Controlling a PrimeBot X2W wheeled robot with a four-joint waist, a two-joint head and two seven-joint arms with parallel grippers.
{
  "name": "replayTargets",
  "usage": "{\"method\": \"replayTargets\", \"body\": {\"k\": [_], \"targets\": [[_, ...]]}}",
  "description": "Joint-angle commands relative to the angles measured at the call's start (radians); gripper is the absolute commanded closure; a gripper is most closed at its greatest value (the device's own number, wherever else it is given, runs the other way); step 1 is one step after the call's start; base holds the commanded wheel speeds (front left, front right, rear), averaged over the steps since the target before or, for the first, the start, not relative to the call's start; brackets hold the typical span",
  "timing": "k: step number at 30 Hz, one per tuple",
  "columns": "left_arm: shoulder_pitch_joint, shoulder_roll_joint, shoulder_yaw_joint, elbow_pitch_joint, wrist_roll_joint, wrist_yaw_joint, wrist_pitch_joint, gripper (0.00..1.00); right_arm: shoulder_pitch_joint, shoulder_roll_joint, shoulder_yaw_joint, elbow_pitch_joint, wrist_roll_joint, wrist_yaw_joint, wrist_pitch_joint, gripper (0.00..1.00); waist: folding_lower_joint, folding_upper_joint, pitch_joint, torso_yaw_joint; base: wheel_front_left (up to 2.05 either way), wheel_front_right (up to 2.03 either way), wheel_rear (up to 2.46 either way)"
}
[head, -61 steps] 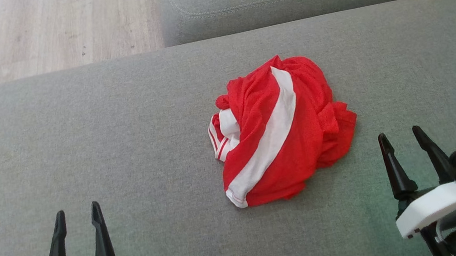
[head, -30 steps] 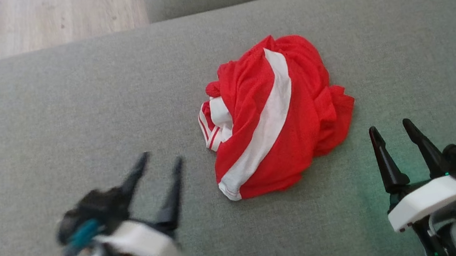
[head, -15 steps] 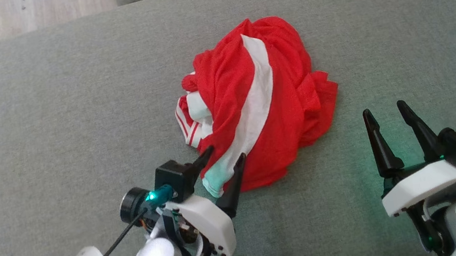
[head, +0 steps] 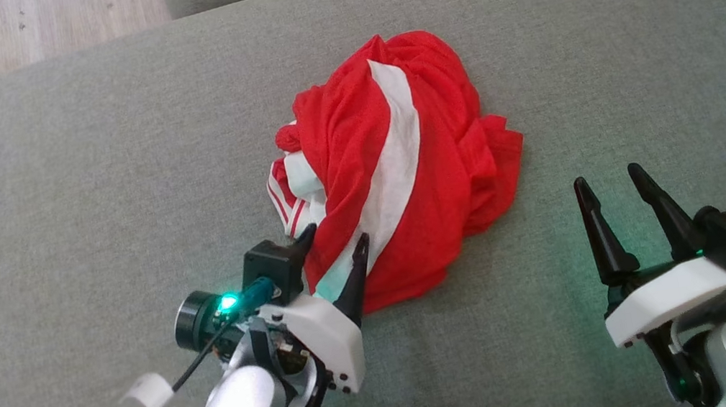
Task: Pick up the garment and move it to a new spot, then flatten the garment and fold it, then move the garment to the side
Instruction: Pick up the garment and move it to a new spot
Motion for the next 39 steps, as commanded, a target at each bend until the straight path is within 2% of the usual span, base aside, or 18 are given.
{"method": "replayTargets", "body": {"k": [1,2,4,8,11,16,20,24,31,39], "targets": [[-0.038,0.006,0.026,-0.031,-0.001,0.001,0.004,0.0,-0.03,-0.006,0.026,-0.028,0.006,0.008,-0.012,0.0,0.0,0.0,0.0,0.0,0.0,0.0,0.0],[-0.036,0.007,0.023,-0.031,-0.004,0.003,0.015,0.45,-0.031,-0.006,0.026,-0.028,0.007,0.008,-0.012,0.0,0.0,0.0,0.0,0.0,0.0,0.0,0.0],[-0.03,0.007,0.016,-0.041,-0.013,0.0,0.035,1.0,-0.032,-0.006,0.022,-0.026,0.009,0.008,-0.014,0.0,0.0,0.0,0.0,0.002,0.0,0.0,0.0],[-0.034,0.01,0.01,-0.053,-0.018,-0.013,0.027,1.0,-0.031,-0.006,0.018,-0.024,0.011,0.008,-0.015,0.0,0.0,0.0,-0.001,0.008,0.0,0.0,0.0],[-0.038,0.012,0.023,-0.083,-0.014,0.0,-0.002,1.0,-0.03,-0.006,0.014,-0.024,0.01,0.008,-0.016,0.0,0.0,0.0,-0.006,0.015,0.0,0.0,0.0],[-0.036,0.034,0.081,-0.235,-0.052,0.008,-0.028,1.0,-0.022,-0.006,0.004,-0.025,0.012,0.008,-0.017,0.0,0.0,0.0,-0.021,0.044,0.0,0.0,0.0],[-0.095,0.093,0.162,-0.391,-0.119,-0.024,0.015,1.0,-0.018,-0.006,0.002,-0.028,0.012,0.008,-0.016,0.0,0.0,0.0,-0.033,0.078,0.0,0.0,0.0],[-0.204,0.175,0.27,-0.455,-0.176,-0.046,0.085,1.0,-0.024,-0.006,0.014,-0.027,0.022,0.008,-0.019,0.0,0.0,0.0,-0.042,0.104,0.0,0.0,0.0],[-0.347,0.3,0.417,-0.425,-0.195,-0.043,0.139,1.0,-0.032,-0.006,0.039,-0.012,0.037,0.008,-0.031,0.0,0.0,0.0,-0.047,0.144,0.0,0.0,0.0],[-0.407,0.411,0.508,-0.314,-0.169,-0.053,0.118,1.0,-0.042,-0.006,0.05,-0.049,0.027,0.008,-0.018,0.0,0.0,0.0,-0.035,0.234,0.0,0.0,0.0]]}}
